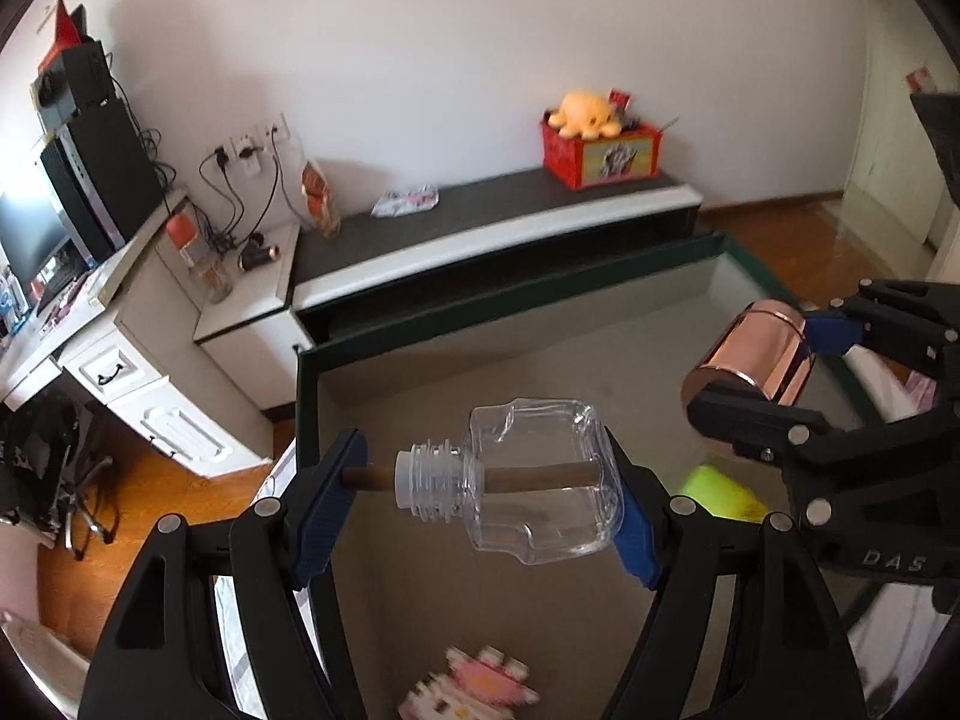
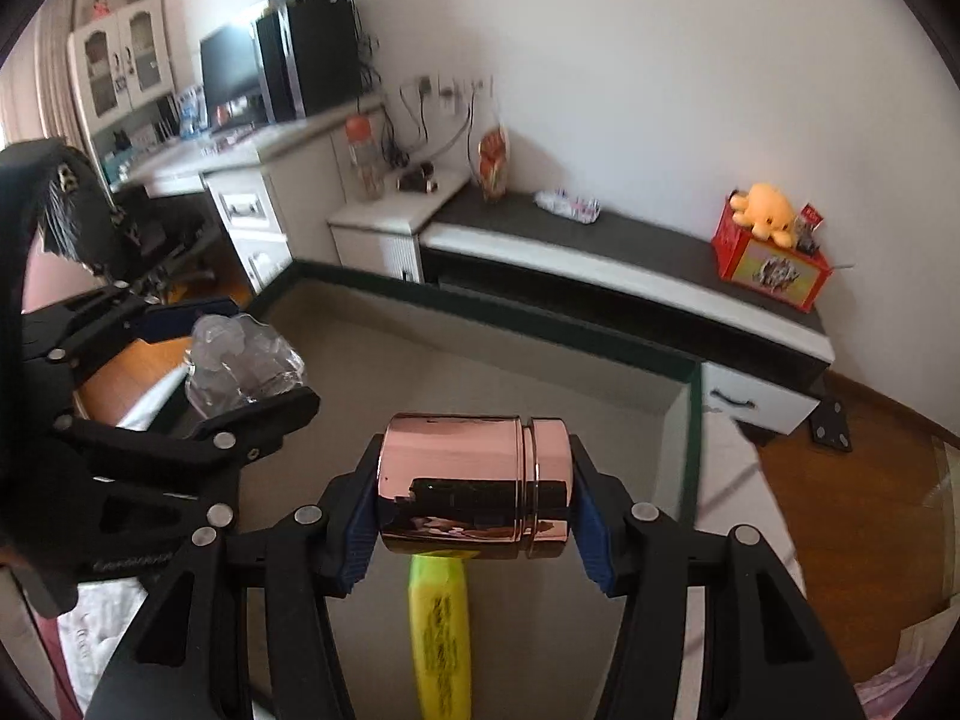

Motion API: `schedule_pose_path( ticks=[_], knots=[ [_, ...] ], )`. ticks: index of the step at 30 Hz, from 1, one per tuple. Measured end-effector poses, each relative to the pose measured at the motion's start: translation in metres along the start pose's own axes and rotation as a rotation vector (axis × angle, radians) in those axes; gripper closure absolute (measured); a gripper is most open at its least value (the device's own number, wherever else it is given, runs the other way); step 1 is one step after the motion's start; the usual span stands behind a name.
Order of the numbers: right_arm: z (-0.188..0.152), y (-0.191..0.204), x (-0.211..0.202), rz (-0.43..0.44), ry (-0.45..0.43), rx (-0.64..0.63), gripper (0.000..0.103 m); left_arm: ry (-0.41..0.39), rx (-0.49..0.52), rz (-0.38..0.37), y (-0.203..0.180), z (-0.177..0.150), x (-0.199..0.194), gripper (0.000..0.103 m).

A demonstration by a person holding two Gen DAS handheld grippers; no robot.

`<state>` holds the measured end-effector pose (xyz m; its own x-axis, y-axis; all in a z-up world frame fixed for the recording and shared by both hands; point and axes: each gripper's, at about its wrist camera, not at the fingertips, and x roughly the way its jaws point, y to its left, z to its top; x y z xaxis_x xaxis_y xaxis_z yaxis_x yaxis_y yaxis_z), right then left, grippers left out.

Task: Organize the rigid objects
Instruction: 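Carry bottle and copper cylinder into the pink box and release both, then move both tools back toward the items on the bed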

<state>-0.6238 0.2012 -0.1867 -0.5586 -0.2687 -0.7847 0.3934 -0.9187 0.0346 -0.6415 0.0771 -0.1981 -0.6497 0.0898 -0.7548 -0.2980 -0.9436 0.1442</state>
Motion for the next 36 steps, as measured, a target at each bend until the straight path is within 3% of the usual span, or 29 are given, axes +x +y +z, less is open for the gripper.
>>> schedule_pose_path(
  ticks=[8,11,18,20,23,29,36],
  knots=[
    [0.004,-0.011,0.029,-0.01,0.078,0.01,0.047,0.052,-0.04,0.026,0.01,-0.008,0.018,0.025],
    [0.006,-0.009,0.029,-0.026,0.077,0.006,0.047,0.022,-0.045,0.05,0.012,-0.009,0.012,0.012],
    [0.007,-0.013,0.029,-0.04,0.087,0.039,0.047,-0.032,-0.055,0.087,0.015,-0.015,-0.014,0.006],
    [0.007,-0.015,0.024,-0.044,0.072,0.055,0.039,-0.049,-0.062,0.102,0.019,-0.018,-0.026,0.006],
    [0.003,-0.017,0.0,-0.044,0.017,0.083,0.024,-0.096,-0.076,0.118,0.024,-0.025,-0.055,0.004],
    [-0.019,0.002,-0.089,-0.057,-0.185,0.065,0.014,-0.245,-0.114,0.165,0.027,-0.055,-0.137,0.0],
    [-0.081,0.036,-0.191,-0.084,-0.386,0.068,0.012,-0.433,-0.188,0.228,0.007,-0.113,-0.235,0.0]
  ],
)
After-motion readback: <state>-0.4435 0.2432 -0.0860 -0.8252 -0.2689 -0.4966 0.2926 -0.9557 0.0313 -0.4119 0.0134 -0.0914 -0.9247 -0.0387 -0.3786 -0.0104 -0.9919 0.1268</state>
